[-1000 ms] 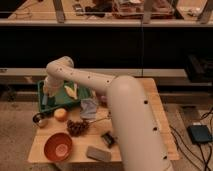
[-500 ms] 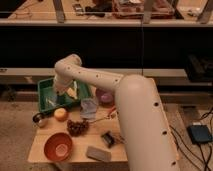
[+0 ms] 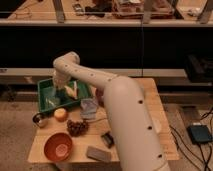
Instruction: Wipe tray with sponge
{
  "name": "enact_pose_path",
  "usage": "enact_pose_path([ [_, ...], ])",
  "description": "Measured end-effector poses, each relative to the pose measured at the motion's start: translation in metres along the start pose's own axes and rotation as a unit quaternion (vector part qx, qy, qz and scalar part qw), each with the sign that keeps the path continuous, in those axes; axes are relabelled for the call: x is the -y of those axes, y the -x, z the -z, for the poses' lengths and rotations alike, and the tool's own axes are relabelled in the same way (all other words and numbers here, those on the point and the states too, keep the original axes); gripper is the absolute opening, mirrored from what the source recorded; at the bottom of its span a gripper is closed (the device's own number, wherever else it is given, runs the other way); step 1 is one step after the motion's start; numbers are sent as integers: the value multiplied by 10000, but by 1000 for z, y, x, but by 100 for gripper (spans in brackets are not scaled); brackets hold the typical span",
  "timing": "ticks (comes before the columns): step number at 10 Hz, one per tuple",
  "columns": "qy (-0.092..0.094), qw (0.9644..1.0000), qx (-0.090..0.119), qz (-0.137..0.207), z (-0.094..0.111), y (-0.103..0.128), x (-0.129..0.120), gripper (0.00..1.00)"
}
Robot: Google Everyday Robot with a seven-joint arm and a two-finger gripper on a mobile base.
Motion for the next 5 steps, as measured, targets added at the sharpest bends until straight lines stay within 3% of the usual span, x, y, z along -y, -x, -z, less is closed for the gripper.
enact_pose_path([
  [3,-56,9995,260,175,-29,32,34,0],
  [5,-16,9983,437,378,-31,55,32,0],
])
